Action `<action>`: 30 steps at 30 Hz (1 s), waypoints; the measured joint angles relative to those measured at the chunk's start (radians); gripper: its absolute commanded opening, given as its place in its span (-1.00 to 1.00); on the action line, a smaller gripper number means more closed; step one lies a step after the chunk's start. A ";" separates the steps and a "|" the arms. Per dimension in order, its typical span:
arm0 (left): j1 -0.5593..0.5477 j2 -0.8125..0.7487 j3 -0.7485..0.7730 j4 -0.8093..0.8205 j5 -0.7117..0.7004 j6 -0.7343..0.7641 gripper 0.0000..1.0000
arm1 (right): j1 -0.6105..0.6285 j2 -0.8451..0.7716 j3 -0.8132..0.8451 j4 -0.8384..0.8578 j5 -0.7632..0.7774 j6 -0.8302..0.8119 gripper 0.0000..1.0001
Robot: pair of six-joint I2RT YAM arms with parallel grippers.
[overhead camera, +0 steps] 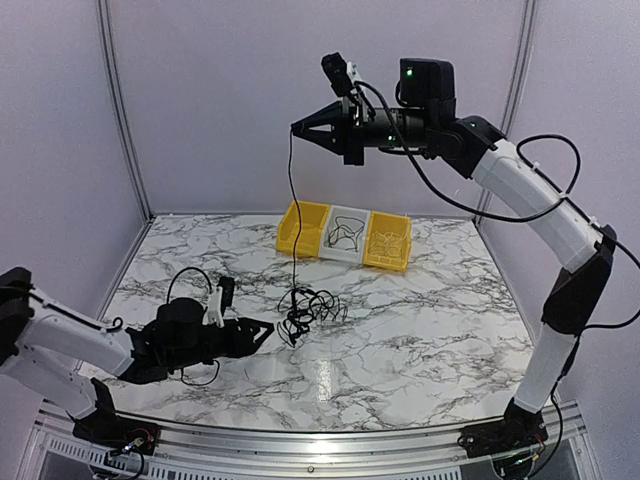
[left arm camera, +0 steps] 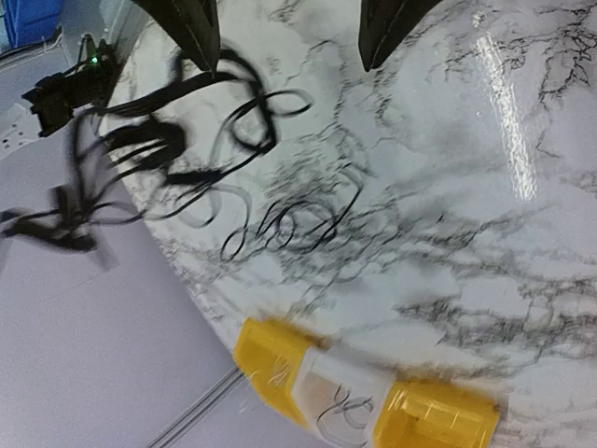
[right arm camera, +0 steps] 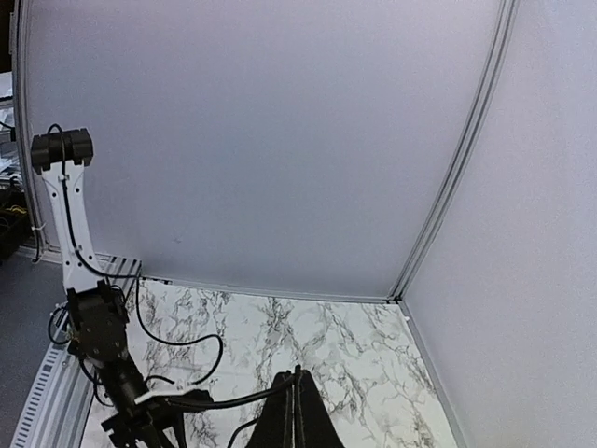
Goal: Untangle the cables
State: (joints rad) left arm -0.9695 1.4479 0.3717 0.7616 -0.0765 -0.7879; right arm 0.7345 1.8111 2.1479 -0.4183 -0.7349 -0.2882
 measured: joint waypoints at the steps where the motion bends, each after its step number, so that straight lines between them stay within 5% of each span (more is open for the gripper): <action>1: -0.022 -0.083 -0.024 -0.003 -0.023 0.030 0.14 | 0.000 -0.008 -0.036 0.004 0.000 0.000 -1.00; 8: -0.099 -0.378 0.003 -0.003 -0.104 0.272 0.28 | 0.009 -0.017 -0.248 0.016 0.000 0.012 -1.00; 21: -0.089 -0.116 0.248 -0.035 -0.219 0.494 0.37 | 0.031 -0.017 -0.273 0.054 -0.032 0.052 -1.00; 27: -0.040 0.015 0.349 -0.039 -0.194 0.504 0.02 | 0.048 -0.016 -0.273 0.060 -0.043 0.054 -1.00; 30: -0.023 0.056 0.377 -0.038 -0.161 0.504 -0.42 | 0.048 -0.014 -0.273 0.060 -0.043 0.054 -1.00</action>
State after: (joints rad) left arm -0.9920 1.5040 0.7483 0.7238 -0.2371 -0.2844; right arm 0.7830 1.7969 1.8748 -0.3584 -0.7776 -0.2344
